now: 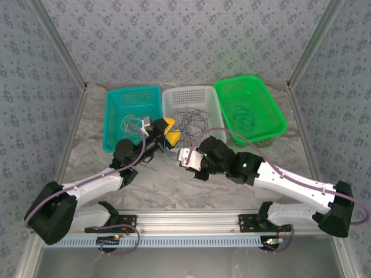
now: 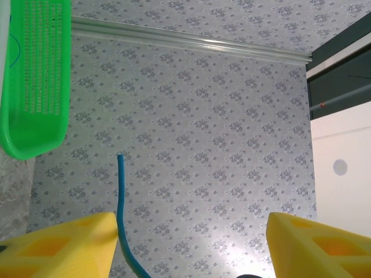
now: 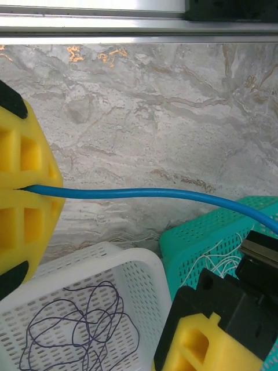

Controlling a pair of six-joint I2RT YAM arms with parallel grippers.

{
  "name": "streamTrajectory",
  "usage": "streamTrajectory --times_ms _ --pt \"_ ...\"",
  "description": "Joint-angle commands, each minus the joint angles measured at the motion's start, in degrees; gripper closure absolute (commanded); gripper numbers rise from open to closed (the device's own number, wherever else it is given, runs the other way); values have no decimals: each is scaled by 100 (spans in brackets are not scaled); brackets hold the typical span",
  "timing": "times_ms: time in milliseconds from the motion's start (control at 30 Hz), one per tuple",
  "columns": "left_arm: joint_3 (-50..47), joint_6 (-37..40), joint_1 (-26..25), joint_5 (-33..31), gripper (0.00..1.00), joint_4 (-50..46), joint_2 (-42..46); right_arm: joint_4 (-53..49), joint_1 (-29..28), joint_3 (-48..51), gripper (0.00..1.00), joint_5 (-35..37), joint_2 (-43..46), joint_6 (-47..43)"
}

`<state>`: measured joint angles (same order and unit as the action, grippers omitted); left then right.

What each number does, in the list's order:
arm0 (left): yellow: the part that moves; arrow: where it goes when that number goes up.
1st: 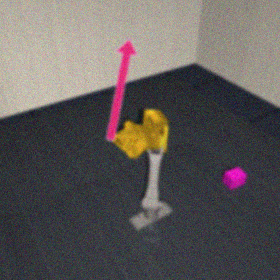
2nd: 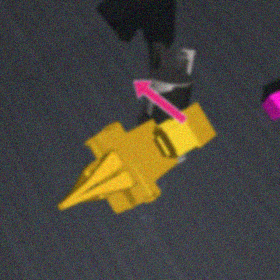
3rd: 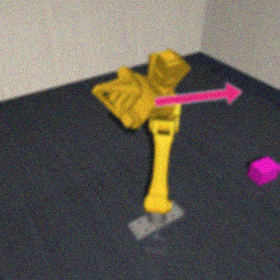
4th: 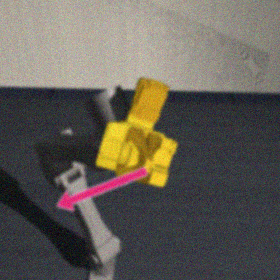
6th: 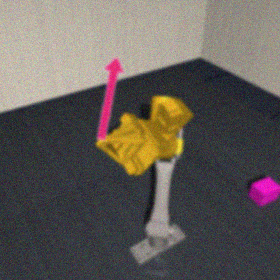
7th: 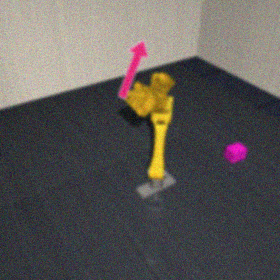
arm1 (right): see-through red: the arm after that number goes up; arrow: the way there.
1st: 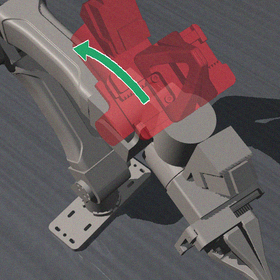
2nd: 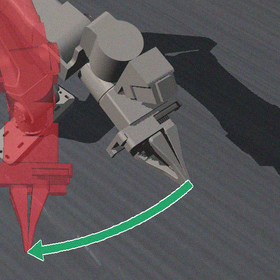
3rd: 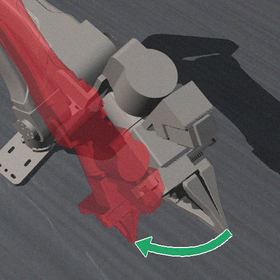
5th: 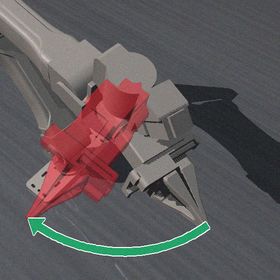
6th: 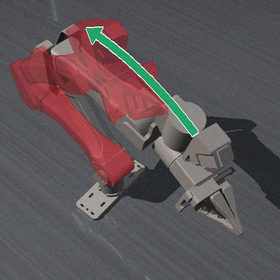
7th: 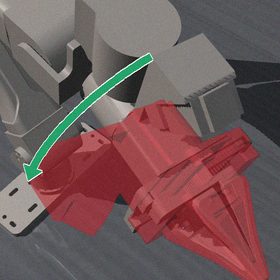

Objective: Untangle the cables

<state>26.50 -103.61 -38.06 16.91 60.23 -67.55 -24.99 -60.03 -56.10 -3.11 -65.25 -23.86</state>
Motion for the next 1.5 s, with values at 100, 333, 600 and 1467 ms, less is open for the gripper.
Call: streamTrajectory --times_ms 100,333,600,1467 --pt "-108 58 -52 -278 46 271 283 274 -26 143 100 -435 109 172" --pt "13 404 -55 -319 71 68 361 425 -45 302 100 -1032 96 649" --pt "-197 543 -48 -626 100 0 510 618 -18 521 100 -1343 135 1020" --pt "-271 3765 -43 -2238 100 -2608 3154 3367 -553 1255 100 -2716 -373 4840"
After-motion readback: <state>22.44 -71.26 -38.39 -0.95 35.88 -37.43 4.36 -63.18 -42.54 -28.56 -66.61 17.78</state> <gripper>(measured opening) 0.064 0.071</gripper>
